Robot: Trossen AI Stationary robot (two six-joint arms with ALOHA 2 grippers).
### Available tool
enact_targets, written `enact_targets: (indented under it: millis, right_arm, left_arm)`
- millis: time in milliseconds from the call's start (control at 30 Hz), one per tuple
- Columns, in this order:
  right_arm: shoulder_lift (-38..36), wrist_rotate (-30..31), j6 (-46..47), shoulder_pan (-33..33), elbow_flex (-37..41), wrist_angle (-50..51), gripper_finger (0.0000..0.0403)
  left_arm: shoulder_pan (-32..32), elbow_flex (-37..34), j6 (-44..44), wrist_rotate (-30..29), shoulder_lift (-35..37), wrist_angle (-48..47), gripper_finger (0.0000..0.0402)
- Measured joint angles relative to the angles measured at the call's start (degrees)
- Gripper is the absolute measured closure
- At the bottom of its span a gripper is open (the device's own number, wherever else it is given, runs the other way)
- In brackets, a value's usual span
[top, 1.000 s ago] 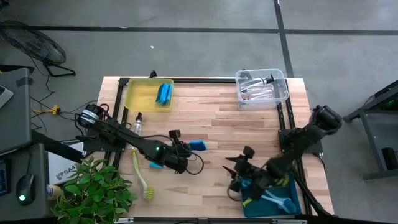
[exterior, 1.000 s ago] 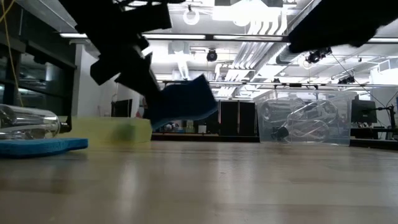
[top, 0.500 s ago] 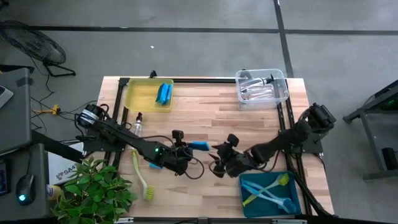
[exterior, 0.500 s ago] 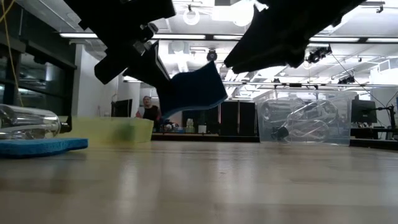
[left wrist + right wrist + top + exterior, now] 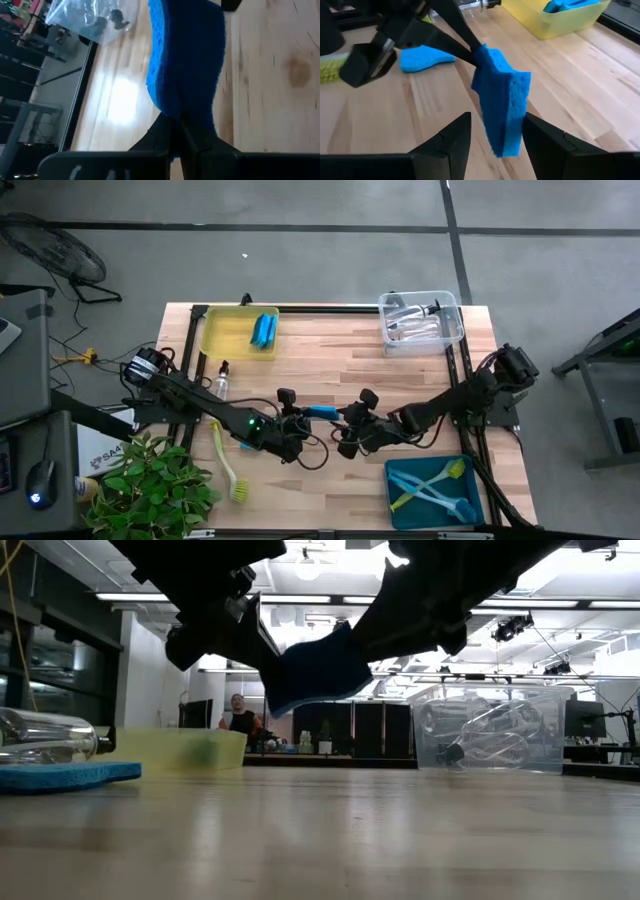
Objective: Pick & Place Kitchen Sink Supplies
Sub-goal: Put the blue sponge into the yellow bin
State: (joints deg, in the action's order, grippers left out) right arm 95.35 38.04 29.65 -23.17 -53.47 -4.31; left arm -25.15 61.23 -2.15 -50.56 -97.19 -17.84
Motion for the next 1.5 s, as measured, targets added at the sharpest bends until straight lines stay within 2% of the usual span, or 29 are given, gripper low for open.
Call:
enact_targets:
  millis: [233, 500, 667, 867, 1033, 1200, 1300, 1500]
  right_arm:
    - [-2.7, 3.6, -0.1, 0.7, 0.0, 4.2, 0.0237]
    - [-11.3, 6.1, 5.2, -1.9, 0.0, 18.2, 0.0237]
    - [-13.9, 9.3, 10.5, -5.6, 0.0, 25.6, 0.0237]
    - [-13.8, 11.0, 12.7, -9.0, 0.0, 26.9, 0.0237]
    - [-13.7, 12.8, 13.0, -10.6, 0.0, 27.6, 0.0237]
    - [-13.7, 12.9, 12.9, -11.5, 0.0, 27.9, 0.0237]
    - [-13.7, 13.2, 12.8, -12.1, 0.0, 28.5, 0.0237]
    - [-13.7, 14.6, 12.5, -13.5, 0.0, 29.0, 0.0237]
  left_arm:
    - [1.6, 0.0, -2.8, -5.3, 0.0, 1.3, 0.0398]
    - [7.5, 0.2, -10.8, -9.5, 1.6, -1.1, 0.0397]
    - [13.1, 6.5, -23.8, -11.5, 1.6, -17.5, 0.0396]
    - [20.1, 12.0, -37.6, -7.6, 1.6, -34.4, 0.0396]
    - [26.1, 12.3, -49.6, -5.0, 1.6, -45.4, 0.0396]
    - [31.8, 12.3, -59.6, -5.0, 1.6, -55.6, 0.0396]
    - [35.1, 12.2, -62.8, -4.8, 1.6, -58.8, 0.0396]
    - [40.3, 12.2, -61.7, -4.0, 1.2, -59.1, 0.0395]
